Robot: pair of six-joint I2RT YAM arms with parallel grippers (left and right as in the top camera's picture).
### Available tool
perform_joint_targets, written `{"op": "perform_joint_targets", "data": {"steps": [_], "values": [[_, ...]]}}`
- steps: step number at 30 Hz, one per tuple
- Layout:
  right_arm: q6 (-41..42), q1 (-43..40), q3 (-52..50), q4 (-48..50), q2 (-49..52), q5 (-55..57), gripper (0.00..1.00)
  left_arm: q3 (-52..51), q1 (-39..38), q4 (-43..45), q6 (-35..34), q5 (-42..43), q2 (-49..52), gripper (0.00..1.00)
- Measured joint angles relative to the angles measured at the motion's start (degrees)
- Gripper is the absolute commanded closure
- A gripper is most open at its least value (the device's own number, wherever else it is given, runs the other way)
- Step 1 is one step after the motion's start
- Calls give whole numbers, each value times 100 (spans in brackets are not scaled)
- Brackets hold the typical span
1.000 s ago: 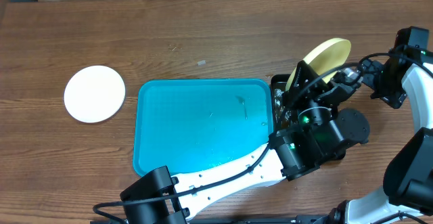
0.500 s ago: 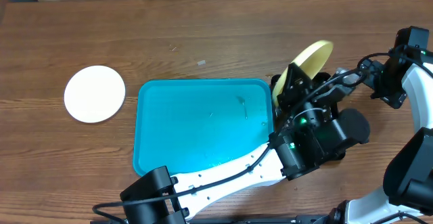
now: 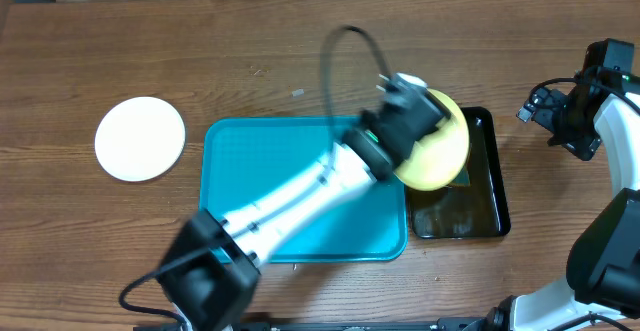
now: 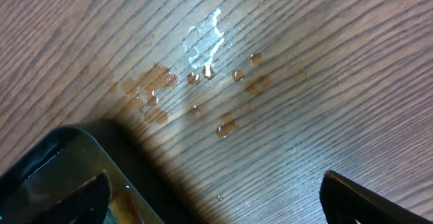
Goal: Clean dirty plates on tray and stack at the side
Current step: 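Carry the yellow plate left and lower it onto the white plate stack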
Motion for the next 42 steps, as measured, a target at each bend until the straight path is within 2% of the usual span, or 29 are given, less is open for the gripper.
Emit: {"op": "perform_joint_targets", "data": {"steps": [6, 8, 12, 17, 22, 27, 34, 35, 36, 37, 38, 42], "values": [[0, 0, 0, 0, 0, -15, 0, 2, 2396, -424, -400, 2931, -13, 96], [0, 0, 0, 0, 0, -15, 0, 2, 3211, -765, -437, 3491, -17, 96], [-2, -2, 0, 0, 0, -15, 0, 2, 4579, -1285, -407, 4006, -17, 96], [-2, 0, 0, -2, 2, -17, 0, 2, 6234, -1867, -181, 4282, -17, 96], [0, 0, 0, 0, 2, -17, 0, 2, 7676, -1941, -7, 4105, -20, 96], [0, 0, 0, -2, 2, -15, 0, -72, 8430, -1729, -22, 3495, -35, 96], [-2, -2, 0, 0, 2, -15, 0, -483, 8662, -1268, -103, 2824, -61, 96], [0, 0, 0, -2, 0, -15, 0, -531, 8655, -1252, -105, 2793, -61, 93], [0, -2, 0, -2, 2, -17, 0, -564, 8644, -1248, -105, 2767, -61, 79], [-2, 0, 0, 0, 2, -15, 0, -601, 8638, -1228, -109, 2756, -61, 31], [0, 0, 0, 0, 0, -17, 0, -625, 8633, -1207, -120, 2743, -61, 0], [0, -2, 0, -2, 0, -15, 0, -634, 8633, -1198, -125, 2787, -68, 0]]}}
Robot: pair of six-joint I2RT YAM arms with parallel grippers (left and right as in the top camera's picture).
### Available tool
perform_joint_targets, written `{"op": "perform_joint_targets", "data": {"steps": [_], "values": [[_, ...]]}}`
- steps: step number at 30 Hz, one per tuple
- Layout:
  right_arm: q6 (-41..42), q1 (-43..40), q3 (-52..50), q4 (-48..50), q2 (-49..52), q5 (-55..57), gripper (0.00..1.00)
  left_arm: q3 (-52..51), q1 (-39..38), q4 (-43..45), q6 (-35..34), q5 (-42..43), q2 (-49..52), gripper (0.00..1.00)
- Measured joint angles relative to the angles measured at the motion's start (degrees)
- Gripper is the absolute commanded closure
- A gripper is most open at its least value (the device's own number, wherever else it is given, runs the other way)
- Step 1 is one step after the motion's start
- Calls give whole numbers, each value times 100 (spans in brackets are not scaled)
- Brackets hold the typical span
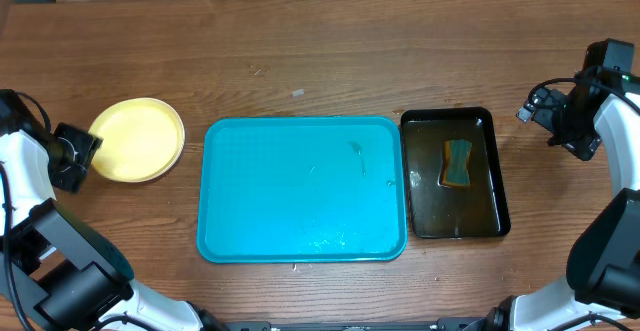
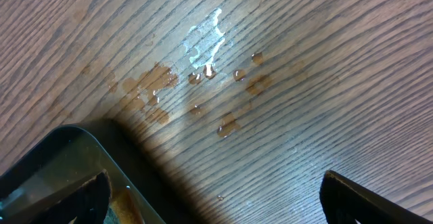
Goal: Clean dirty plates on tray and stack at the side
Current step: 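Carry the yellow plate left and lower it onto the white plate stack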
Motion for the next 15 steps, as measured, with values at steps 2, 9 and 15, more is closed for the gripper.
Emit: {"op": "perform_joint_targets", "data": {"steps": [2, 9, 15], "values": [[0, 2, 0, 4, 2, 0, 0, 0, 0, 26, 48, 236, -4, 0], [2, 0, 0, 4, 2, 0, 0, 0, -540, 173, 739, 1526, -4, 0], [-2, 2, 0, 4, 2, 2, 0, 0, -1685, 404, 938, 1775, -4, 0]]}}
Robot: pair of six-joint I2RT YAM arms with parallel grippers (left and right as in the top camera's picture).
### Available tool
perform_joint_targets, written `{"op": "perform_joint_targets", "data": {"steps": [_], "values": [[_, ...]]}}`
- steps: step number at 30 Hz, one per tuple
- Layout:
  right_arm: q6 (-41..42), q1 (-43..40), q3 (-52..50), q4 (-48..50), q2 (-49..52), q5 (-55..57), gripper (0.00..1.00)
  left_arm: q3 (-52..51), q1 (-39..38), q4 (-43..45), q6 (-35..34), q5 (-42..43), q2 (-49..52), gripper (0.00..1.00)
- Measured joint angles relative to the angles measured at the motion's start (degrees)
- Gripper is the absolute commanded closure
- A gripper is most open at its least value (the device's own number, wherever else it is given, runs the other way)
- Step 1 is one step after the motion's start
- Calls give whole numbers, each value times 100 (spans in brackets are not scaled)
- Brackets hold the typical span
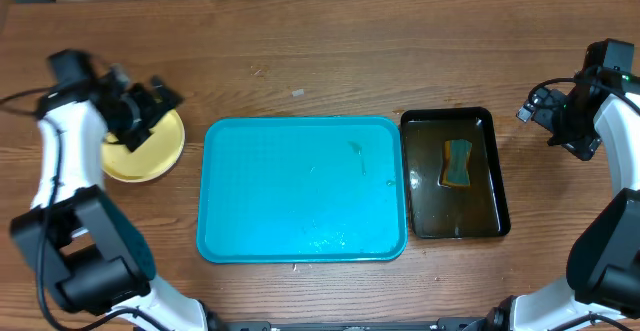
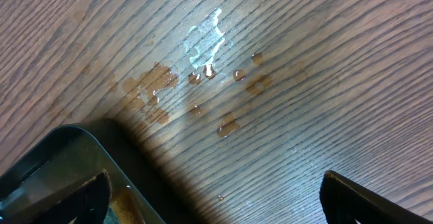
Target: Clean dirty plates on tray and stack at the side
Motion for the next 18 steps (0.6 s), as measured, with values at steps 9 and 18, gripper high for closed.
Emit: {"op": "perform_joint_targets", "data": {"steps": [9, 18], "values": [[2, -2, 0, 0, 0, -4, 0, 0, -1674, 146, 33, 66, 0, 0], [0, 0, 0, -4, -2, -2, 0, 0, -2483, 146, 33, 66, 0, 0]]}}
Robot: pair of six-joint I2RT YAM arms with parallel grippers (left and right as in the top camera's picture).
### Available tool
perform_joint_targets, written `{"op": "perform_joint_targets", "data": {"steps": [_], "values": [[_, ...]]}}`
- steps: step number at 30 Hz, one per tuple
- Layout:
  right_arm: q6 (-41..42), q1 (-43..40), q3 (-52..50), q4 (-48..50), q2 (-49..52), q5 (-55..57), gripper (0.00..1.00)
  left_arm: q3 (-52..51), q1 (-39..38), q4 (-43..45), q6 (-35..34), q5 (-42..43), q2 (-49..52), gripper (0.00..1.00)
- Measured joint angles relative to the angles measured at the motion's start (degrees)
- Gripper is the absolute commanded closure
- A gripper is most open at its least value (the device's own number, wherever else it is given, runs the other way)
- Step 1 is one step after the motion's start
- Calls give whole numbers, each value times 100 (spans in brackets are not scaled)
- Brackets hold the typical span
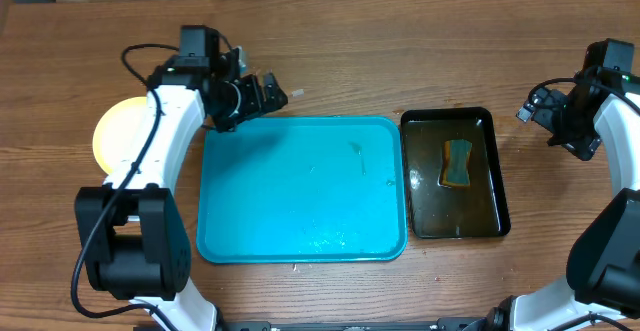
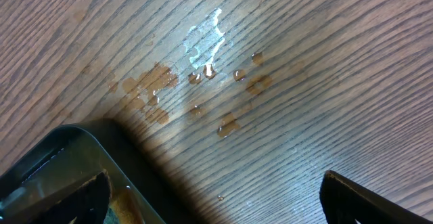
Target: Clean dirty plates on tray and stack at the side
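A yellow plate [image 1: 113,137] lies at the table's left side, partly hidden by my left arm. The teal tray [image 1: 300,196] holds no plates, only wet streaks. My left gripper [image 1: 263,91] hovers open and empty over the table by the tray's far left corner. To the right of the basin, my right gripper [image 1: 555,121] rests over bare wood. In the right wrist view the right gripper [image 2: 213,202] is wide open with nothing between its fingers.
A black basin [image 1: 500,176] of murky water stands right of the tray, with a sponge [image 1: 458,163] in it. Its corner [image 2: 64,149] shows by my right gripper's left finger. Water drops [image 2: 203,75] spot the wood there.
My left gripper has moved from over the yellow plate at the left to the tray's far left corner. The plate stays put. The right arm has not moved.
My left gripper held the yellow plate over the basin's edge, with a white plate alone at the left. Then the yellow plate lay on the white one, the gripper off it. The gripper was over the plate afterwards, and is now by the tray.
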Motion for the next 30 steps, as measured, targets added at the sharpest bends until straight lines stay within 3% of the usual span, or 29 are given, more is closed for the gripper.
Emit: {"op": "perform_joint_targets", "data": {"steps": [30], "values": [[2, -2, 0, -2, 0, 0, 0, 0, -105, 0, 2, 17, 0, 0]]}}
